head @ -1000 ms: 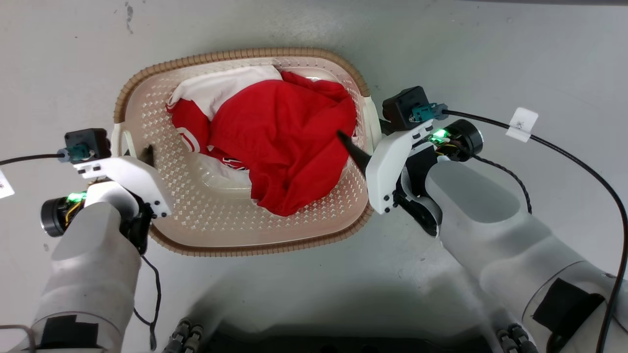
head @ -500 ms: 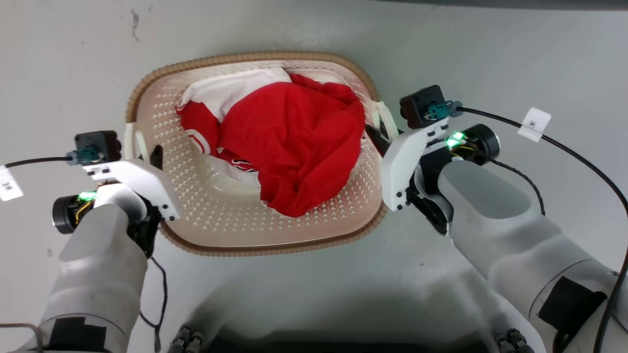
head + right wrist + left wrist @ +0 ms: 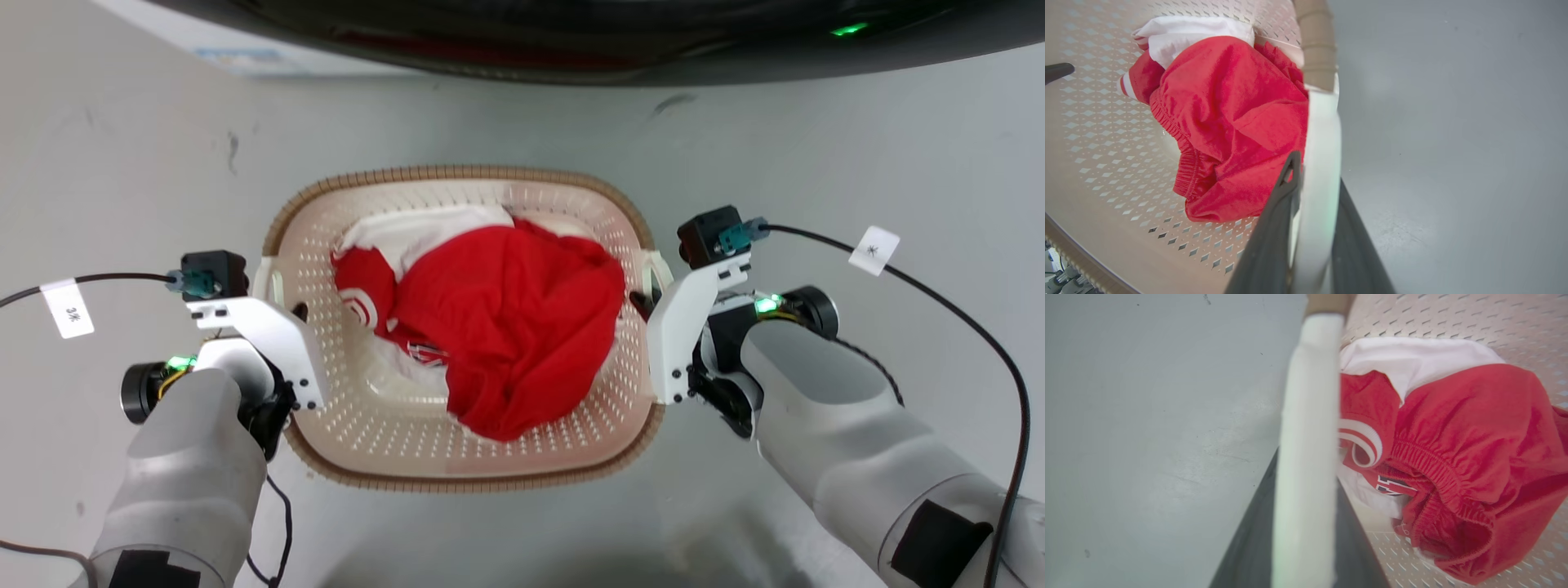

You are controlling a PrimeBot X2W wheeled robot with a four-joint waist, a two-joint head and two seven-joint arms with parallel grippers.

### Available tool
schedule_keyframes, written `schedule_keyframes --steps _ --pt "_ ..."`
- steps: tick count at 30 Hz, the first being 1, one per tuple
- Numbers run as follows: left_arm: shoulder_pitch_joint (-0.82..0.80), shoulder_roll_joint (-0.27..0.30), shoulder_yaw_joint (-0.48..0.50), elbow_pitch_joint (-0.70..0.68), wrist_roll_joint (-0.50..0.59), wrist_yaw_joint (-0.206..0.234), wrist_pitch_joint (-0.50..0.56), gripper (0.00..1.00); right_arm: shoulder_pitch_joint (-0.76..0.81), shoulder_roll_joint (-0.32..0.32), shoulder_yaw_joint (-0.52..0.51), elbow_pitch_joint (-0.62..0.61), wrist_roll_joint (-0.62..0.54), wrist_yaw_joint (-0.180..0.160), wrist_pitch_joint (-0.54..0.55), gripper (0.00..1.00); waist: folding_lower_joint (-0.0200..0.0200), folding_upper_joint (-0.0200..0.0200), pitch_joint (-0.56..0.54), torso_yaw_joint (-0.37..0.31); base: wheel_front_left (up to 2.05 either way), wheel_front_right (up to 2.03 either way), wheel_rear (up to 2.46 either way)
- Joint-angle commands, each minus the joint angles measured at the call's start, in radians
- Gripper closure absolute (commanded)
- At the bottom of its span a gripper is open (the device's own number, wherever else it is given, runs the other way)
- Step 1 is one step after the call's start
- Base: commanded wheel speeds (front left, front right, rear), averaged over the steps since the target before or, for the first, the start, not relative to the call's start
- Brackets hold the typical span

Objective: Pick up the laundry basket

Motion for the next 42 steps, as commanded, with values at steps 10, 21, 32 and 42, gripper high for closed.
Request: schedule_keyframes --steps 10,21,32,42 --pt "0.031 -0.022 -0.067 -0.004 -0.045 0.002 0.13 1.0 0.066 0.022 0.015 0.009 0.064 0.016 0.083 1.0 0.0 0.0 -0.189 -0.077 0.0 0.0 0.0" --pt "0.063 -0.058 -0.129 -0.003 -0.098 0.002 0.279 1.0 0.127 0.004 0.024 0.028 0.119 0.016 0.181 1.0 0.0 0.0 -0.361 -0.088 0.0 0.0 0.0" --pt "0.08 -0.082 -0.181 0.0 -0.16 0.002 0.458 1.0 0.153 -0.068 0.038 -0.004 0.158 0.015 0.264 1.0 0.0 0.0 -0.534 -0.066 0.0 0.0 0.0" --pt "0.095 -0.097 -0.22 0.003 -0.191 0.0 0.567 1.0 0.168 -0.11 0.053 -0.027 0.172 0.014 0.31 1.0 0.0 0.0 -0.645 -0.05 0.0 0.0 0.0"
